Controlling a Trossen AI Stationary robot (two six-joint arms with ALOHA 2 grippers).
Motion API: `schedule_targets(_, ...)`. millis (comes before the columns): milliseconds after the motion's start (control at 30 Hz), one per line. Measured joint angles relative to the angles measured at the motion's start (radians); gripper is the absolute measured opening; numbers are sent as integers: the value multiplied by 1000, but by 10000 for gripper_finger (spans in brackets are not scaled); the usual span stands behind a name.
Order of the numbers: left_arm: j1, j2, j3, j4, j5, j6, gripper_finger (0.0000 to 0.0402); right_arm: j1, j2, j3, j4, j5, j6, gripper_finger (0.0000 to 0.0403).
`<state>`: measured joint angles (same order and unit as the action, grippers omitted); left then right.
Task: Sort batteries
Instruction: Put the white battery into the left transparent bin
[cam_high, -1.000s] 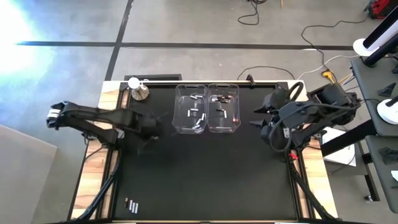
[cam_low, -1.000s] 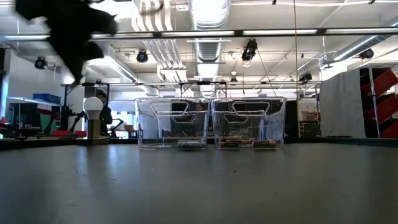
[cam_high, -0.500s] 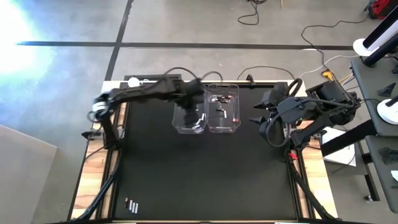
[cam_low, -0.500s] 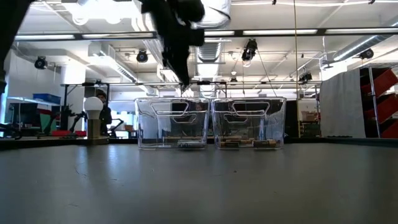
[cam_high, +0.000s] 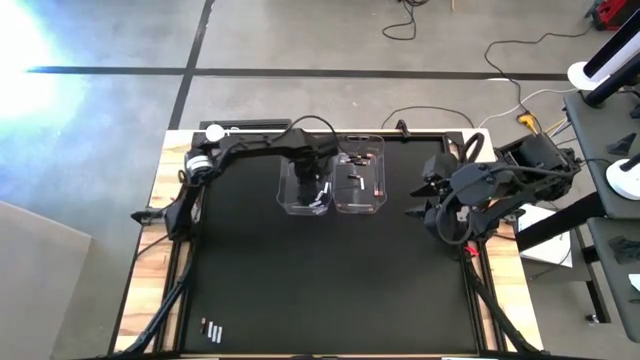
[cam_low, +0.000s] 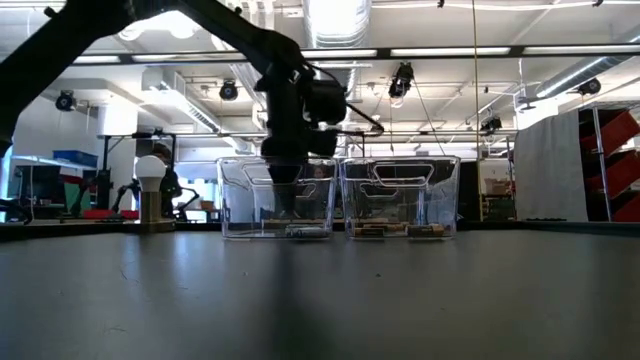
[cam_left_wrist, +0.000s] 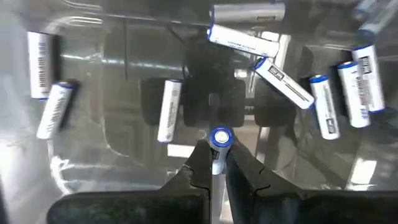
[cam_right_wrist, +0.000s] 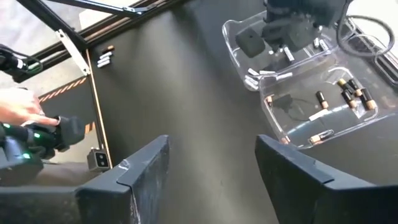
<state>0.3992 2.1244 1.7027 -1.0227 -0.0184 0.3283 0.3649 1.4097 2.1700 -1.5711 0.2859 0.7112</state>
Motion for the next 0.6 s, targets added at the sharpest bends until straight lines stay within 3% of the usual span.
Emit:
schedule_targets(367, 0, 72, -2, 33, 2, -5, 22, 0, 0, 0, 0, 1, 8, 235)
schedule_targets(600, 2, 36, 9, 28, 15, -42, 86, 0, 0, 0, 0, 1, -8, 253)
